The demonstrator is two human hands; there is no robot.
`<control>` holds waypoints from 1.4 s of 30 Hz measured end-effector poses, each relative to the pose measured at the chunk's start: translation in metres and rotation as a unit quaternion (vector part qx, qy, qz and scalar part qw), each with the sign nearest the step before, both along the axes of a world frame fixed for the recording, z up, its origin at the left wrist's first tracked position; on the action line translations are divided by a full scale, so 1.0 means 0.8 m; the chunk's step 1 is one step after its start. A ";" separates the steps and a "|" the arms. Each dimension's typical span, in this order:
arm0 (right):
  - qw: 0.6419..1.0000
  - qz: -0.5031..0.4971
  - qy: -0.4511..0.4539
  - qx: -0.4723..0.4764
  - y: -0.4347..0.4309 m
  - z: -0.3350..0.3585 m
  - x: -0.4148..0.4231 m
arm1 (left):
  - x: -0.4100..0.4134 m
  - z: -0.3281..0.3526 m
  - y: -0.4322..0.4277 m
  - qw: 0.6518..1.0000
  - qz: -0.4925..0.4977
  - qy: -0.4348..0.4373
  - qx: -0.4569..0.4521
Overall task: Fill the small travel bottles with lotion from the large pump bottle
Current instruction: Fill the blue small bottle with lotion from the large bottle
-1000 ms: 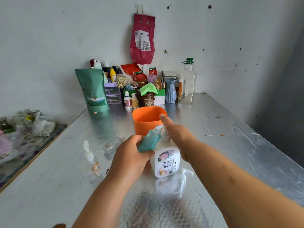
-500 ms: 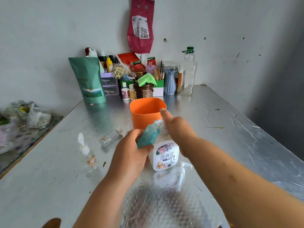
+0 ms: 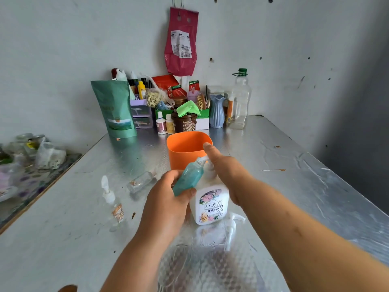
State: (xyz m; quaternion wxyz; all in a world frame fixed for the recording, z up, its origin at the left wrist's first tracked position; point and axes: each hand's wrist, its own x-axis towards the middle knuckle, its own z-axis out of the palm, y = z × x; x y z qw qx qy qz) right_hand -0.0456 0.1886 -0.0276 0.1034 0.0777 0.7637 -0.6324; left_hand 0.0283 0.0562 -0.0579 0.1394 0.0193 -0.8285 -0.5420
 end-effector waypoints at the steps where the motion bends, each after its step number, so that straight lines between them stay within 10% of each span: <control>1: 1.000 -0.001 0.001 -0.001 0.000 -0.001 0.000 | 0.000 -0.001 0.000 1.000 0.001 0.000 0.001; 42: 0.989 -0.038 0.084 0.115 -0.003 -0.006 0.001 | -0.004 -0.010 0.002 1.000 0.005 -0.026 0.009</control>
